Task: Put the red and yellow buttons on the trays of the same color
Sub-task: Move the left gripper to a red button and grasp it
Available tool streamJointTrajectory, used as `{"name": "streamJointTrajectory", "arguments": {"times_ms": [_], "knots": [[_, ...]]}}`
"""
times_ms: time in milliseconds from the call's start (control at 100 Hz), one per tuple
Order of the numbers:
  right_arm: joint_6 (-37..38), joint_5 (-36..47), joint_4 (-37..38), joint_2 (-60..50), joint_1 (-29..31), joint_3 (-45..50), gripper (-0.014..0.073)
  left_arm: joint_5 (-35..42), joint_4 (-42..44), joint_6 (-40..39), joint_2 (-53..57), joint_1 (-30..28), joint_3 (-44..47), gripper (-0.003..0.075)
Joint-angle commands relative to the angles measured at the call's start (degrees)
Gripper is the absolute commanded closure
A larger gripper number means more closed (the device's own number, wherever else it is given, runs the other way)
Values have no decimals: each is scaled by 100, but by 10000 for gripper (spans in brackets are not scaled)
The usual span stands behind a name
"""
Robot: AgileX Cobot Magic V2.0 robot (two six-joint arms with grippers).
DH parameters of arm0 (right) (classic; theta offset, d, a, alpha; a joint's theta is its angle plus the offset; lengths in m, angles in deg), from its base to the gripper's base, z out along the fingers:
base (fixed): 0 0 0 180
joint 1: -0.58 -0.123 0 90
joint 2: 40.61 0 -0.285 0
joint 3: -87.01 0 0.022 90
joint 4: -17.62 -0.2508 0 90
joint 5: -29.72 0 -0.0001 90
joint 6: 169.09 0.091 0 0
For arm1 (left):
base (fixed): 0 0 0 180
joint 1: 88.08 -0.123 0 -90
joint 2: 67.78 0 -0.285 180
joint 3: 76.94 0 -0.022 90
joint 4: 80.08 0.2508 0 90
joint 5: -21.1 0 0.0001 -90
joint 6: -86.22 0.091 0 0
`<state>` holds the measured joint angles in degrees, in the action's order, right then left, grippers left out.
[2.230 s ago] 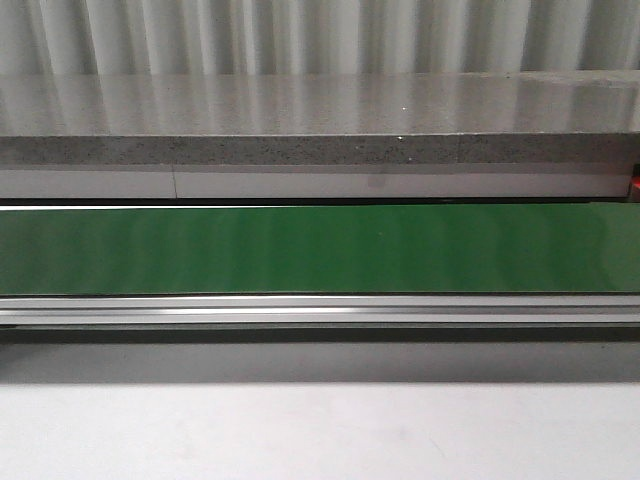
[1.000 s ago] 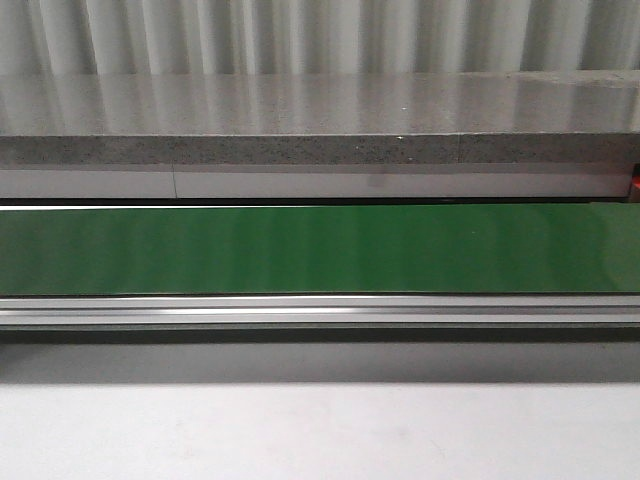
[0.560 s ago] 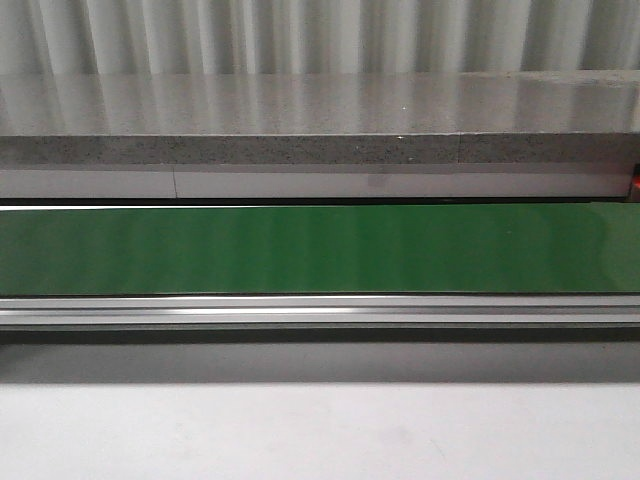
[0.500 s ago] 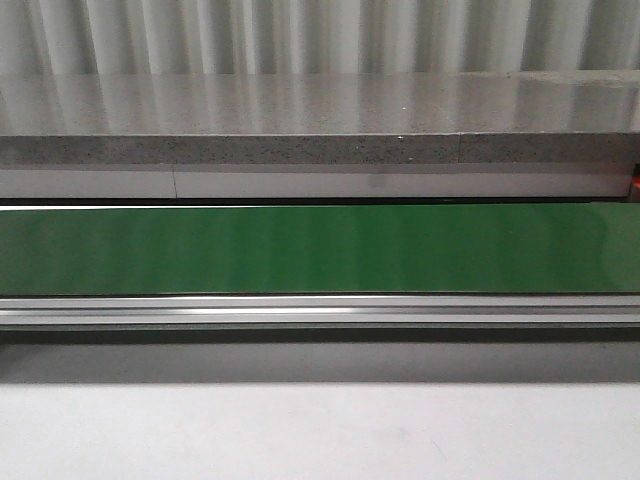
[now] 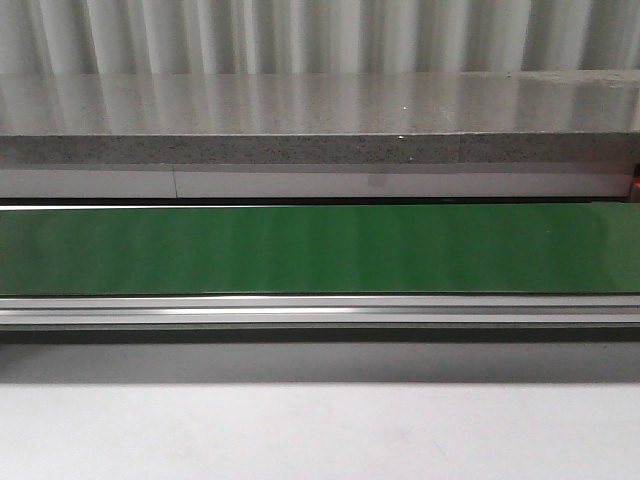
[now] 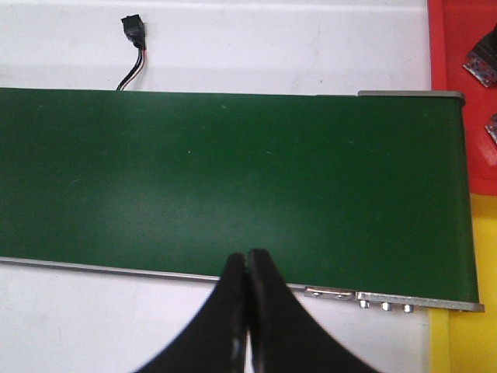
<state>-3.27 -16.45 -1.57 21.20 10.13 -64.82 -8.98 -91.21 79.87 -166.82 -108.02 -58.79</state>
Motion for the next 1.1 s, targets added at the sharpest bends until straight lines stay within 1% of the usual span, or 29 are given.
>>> {"name": "streamJointTrajectory", "arguments": {"times_ms": [0, 290, 390, 500, 600, 670, 820, 910, 920, 1090], "knots": [[-59, 245, -81, -82, -7, -140, 661, 337, -111, -52, -76, -14, -322, 71], [-59, 245, -81, -82, -7, -140, 661, 594, -184, -52, -722, -14, -637, 74], [-59, 245, -81, -82, -7, -140, 661, 653, -184, -52, -867, -14, -702, 97], [-59, 245, -81, -82, -7, -140, 661, 696, -184, -52, -932, -14, -750, 145], [-59, 245, -81, -82, -7, -140, 661, 709, -184, -52, -942, -14, -760, 232], [-59, 245, -81, -82, -7, -140, 661, 709, -184, -52, -942, -14, -759, 328], [-59, 245, -81, -82, -7, -140, 661, 658, -184, -41, -942, -14, -771, 589], [-59, 245, -81, -82, -7, -140, 661, 414, -184, -31, -942, -3, -832, 729], [-59, 245, -81, -82, -7, -140, 661, 390, -184, -31, -942, -3, -852, 738], [-59, 245, -81, -82, -7, -140, 661, -51, -184, 61, -675, -3, -996, 740]]}}
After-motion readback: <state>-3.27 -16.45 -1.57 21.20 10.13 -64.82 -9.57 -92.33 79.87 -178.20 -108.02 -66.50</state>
